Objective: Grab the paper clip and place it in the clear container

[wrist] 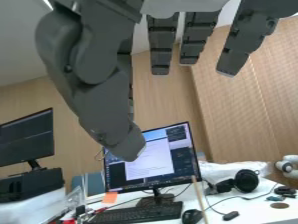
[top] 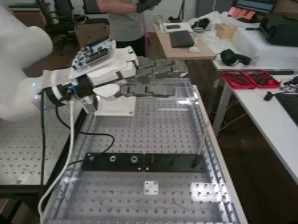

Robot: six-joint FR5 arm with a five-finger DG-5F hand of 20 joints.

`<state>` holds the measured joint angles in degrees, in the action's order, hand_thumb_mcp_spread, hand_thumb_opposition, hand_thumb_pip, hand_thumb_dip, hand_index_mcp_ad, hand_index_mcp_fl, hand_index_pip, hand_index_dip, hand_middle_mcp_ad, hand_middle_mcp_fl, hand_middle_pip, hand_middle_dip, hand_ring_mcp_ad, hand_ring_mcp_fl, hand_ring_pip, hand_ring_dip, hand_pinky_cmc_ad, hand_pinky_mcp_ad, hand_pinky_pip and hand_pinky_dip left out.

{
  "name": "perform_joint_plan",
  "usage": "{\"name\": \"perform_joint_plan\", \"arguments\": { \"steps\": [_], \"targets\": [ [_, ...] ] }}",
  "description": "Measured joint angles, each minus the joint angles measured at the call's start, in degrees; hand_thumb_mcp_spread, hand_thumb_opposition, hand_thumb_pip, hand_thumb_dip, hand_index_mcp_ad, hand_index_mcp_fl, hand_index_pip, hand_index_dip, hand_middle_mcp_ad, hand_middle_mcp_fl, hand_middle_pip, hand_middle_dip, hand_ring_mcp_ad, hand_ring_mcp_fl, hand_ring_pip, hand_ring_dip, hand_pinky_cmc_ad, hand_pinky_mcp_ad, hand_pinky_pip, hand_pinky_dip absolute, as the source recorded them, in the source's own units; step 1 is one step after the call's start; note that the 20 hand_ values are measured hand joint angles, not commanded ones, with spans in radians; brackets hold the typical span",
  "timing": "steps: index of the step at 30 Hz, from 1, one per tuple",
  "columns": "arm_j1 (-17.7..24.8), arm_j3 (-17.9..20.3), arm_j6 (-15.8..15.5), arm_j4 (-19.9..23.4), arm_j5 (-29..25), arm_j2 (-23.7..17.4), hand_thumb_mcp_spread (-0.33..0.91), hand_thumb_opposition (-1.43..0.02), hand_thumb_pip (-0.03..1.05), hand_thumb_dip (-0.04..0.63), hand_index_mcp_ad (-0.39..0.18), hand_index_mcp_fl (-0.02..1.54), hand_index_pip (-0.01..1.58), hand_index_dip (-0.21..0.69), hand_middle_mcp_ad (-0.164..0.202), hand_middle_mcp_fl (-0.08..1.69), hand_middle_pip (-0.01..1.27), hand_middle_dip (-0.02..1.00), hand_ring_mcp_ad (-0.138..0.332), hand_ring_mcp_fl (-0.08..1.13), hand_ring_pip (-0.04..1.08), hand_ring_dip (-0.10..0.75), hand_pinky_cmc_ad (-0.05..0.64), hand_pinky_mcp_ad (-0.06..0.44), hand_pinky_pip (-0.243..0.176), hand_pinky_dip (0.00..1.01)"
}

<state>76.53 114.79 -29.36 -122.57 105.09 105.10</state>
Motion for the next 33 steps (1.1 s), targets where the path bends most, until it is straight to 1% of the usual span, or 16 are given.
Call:
{"name": "perform_joint_plan", "arguments": {
  "steps": [7, 8, 10, 13, 16, 17, 19, 20, 21, 22, 23, 25, 28, 30, 31, 33],
  "targets": [
    [8.5, 0.2, -2.7, -3.0, -7.4, -2.1, 0.53, -1.03, 0.68, 0.265, -0.197, 0.64, 1.44, -0.044, 0.058, 0.13, 0.14, 0.17, 0.093, 0.01, 0.12, 0.101, 0.332, 0.258, -0.042, 0.31],
    [9.2, 0.1, -2.9, -3.3, -8.0, -2.1, 0.53, -1.03, 0.68, 0.265, -0.197, 0.64, 1.45, -0.042, 0.058, 0.13, 0.14, 0.17, 0.093, 0.01, 0.12, 0.101, 0.332, 0.258, -0.042, 0.31],
    [12.0, -0.4, -3.7, -4.4, -10.3, -2.2, 0.53, -1.03, 0.68, 0.265, -0.197, 0.64, 1.45, -0.042, 0.058, 0.13, 0.14, 0.17, 0.093, 0.01, 0.12, 0.101, 0.332, 0.258, -0.042, 0.31],
    [14.6, -1.0, -4.5, -5.4, -12.4, -2.1, 0.53, -1.03, 0.68, 0.267, -0.201, 0.64, 1.43, -0.038, 0.058, 0.15, 0.14, 0.17, 0.096, 0.02, 0.12, 0.101, 0.332, 0.258, -0.042, 0.3],
    [18.8, -2.5, -6.2, -7.4, -16.5, -1.6, 0.53, -1.03, 0.68, 0.267, -0.201, 0.64, 1.43, -0.038, 0.058, 0.15, 0.14, 0.17, 0.096, 0.02, 0.12, 0.101, 0.332, 0.258, -0.042, 0.3],
    [19.6, -2.7, -6.6, -7.8, -17.2, -1.5, 0.53, -1.03, 0.68, 0.265, -0.201, 0.64, 1.43, -0.038, 0.058, 0.15, 0.14, 0.17, 0.096, 0.02, 0.12, 0.101, 0.332, 0.258, -0.042, 0.3],
    [22.3, -3.8, -7.8, -9.1, -20.2, -0.9, 0.54, -1.05, 0.68, 0.265, -0.188, 0.64, 1.43, -0.038, 0.061, 0.15, 0.14, 0.17, 0.096, 0.02, 0.12, 0.101, 0.33, 0.258, -0.042, 0.3],
    [22.9, -4.0, -8.1, -9.4, -20.9, -0.8, 0.54, -1.05, 0.68, 0.267, -0.188, 0.64, 1.43, -0.038, 0.061, 0.15, 0.14, 0.17, 0.096, 0.02, 0.12, 0.101, 0.33, 0.258, -0.042, 0.3],
    [24.4, -4.5, -8.7, -10.0, -22.6, -0.4, 0.52, -1.05, 0.69, 0.267, -0.192, 0.64, 1.42, -0.042, 0.052, 0.15, 0.14, 0.17, 0.091, 0.02, 0.12, 0.101, 0.33, 0.258, -0.042, 0.31],
    [25.8, -4.9, -9.3, -10.5, -24.4, 0.0, 0.53, -1.05, 0.69, 0.267, -0.19, 0.64, 1.42, -0.042, 0.044, 0.15, 0.13, 0.17, 0.089, 0.02, 0.12, 0.101, 0.33, 0.258, -0.042, 0.31],
    [26.4, -5.1, -9.6, -10.7, -25.3, 0.1, 0.51, -1.06, 0.69, 0.272, -0.187, 0.64, 1.42, -0.042, 0.044, 0.15, 0.14, 0.17, 0.093, 0.02, 0.12, 0.101, 0.33, 0.257, -0.042, 0.31],
    [29.1, -6.1, -10.8, -11.7, -29.2, 1.0, 0.49, -1.08, 0.69, 0.3, -0.18, 0.64, 1.43, -0.04, 0.045, 0.17, 0.14, 0.17, 0.094, 0.02, 0.12, 0.101, 0.33, 0.255, -0.042, 0.35],
    [32.0, -7.7, -11.9, -13.4, -34.5, 2.6, 0.5, -1.08, 0.69, 0.3, -0.175, 0.66, 1.43, -0.052, 0.037, 0.18, 0.13, 0.17, 0.089, 0.01, 0.12, 0.101, 0.33, 0.258, -0.042, 0.38],
    [33.0, -8.9, -12.3, -14.5, -36.8, 3.9, 0.49, -1.1, 0.69, 0.297, -0.166, 0.66, 1.43, -0.056, 0.044, 0.18, 0.13, 0.17, 0.096, 0.02, 0.12, 0.101, 0.33, 0.258, -0.042, 0.41],
    [33.6, -9.7, -12.5, -15.0, -38.1, 4.8, 0.49, -1.1, 0.69, 0.316, -0.162, 0.66, 1.43, -0.056, 0.045, 0.18, 0.13, 0.17, 0.096, 0.02, 0.11, 0.101, 0.33, 0.257, -0.045, 0.42],
    [34.2, -10.8, -12.6, -15.7, -39.3, 5.9, 0.48, -1.1, 0.69, 0.316, -0.155, 0.66, 1.43, -0.066, 0.042, 0.18, 0.13, 0.17, 0.096, 0.02, 0.13, 0.101, 0.33, 0.258, -0.045, 0.46]
  ]
}}
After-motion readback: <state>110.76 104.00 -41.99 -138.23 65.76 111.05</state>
